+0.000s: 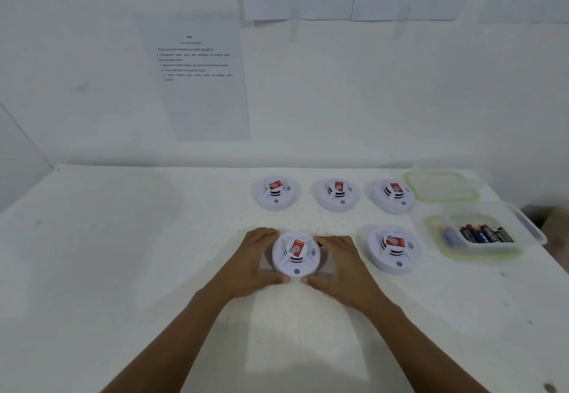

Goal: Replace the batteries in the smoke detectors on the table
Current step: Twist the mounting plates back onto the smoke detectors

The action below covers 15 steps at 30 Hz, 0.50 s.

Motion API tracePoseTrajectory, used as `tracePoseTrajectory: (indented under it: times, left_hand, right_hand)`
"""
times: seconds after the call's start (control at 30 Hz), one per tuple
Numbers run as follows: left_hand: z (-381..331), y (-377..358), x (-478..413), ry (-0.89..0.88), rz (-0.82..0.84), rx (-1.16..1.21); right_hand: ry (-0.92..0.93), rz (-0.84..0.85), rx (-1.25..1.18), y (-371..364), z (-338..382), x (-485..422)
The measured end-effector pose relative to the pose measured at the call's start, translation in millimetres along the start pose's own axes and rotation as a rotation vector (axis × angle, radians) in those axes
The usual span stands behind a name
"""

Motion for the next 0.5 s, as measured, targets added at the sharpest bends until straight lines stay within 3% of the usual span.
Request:
tracePoseTrajectory:
  times: [0.27, 0.5]
  left_hand:
    - [-2.2, 9.7, 1.8, 0.031, 0.05, -0.01]
    - [28.9, 52.0, -29.0, 0.243, -0.235, 0.092]
  right_hand:
    - [-0.083, -0.012, -0.073, 6.5, 4.8, -0.7]
    - [-0.165, -0.062, -0.203, 9.1, 10.5, -43.4]
Point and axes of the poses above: each hand's wrist, its own x-axis away from the middle knuckle, its own y-axis out of the back of the hand, z = x × y, the point moved 8 cm from there along -x, towards the middle knuckle, and after that the axes turned 10 degrees about -x, right-handed, at the moved point
